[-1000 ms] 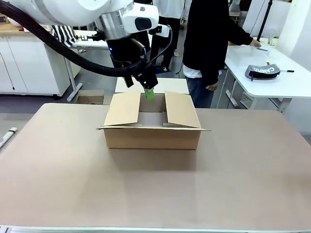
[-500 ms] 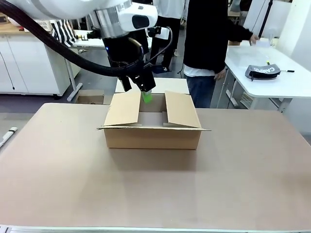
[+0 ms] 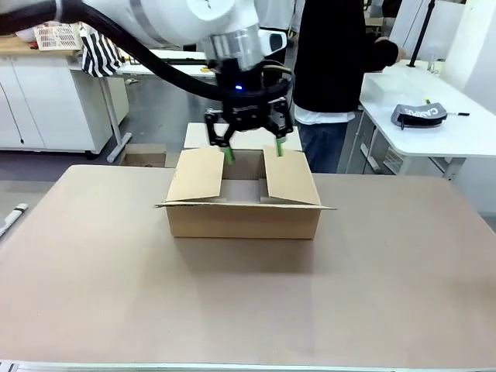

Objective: Pack the gift set into the box.
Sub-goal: Place both hands on the side flaps of the Package Box and spread them outward.

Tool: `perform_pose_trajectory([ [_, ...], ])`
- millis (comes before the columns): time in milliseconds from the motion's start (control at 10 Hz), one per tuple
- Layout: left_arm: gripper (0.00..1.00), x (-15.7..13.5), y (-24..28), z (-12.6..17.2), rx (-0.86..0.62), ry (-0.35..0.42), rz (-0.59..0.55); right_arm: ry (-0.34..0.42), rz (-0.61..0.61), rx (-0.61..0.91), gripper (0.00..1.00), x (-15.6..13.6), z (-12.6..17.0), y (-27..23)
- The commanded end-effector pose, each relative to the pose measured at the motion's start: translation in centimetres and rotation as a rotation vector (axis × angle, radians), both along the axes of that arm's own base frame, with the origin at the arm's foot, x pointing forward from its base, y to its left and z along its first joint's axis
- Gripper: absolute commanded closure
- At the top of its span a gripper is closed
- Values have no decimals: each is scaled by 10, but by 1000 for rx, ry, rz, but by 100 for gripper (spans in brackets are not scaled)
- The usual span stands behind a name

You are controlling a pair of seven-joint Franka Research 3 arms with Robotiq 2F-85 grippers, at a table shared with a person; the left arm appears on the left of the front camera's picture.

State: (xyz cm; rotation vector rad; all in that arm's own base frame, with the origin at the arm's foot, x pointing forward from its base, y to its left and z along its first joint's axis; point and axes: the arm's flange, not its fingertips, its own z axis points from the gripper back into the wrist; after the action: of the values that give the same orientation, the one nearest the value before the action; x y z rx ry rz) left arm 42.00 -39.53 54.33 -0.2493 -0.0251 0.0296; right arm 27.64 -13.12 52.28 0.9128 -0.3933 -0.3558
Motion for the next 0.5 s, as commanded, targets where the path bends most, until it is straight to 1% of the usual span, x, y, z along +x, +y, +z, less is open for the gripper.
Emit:
perform_pose_trajectory([
  [0, 0, 8, -22, 3, 82, -80, 596, -25, 17, 7, 0, 1, 1, -2],
  [100, 0, 0, 0, 0, 0, 0, 0, -25, 17, 7, 0, 1, 1, -2],
  [400, 0, 0, 0, 0, 0, 0, 0, -25, 17, 7, 0, 1, 1, -2],
])
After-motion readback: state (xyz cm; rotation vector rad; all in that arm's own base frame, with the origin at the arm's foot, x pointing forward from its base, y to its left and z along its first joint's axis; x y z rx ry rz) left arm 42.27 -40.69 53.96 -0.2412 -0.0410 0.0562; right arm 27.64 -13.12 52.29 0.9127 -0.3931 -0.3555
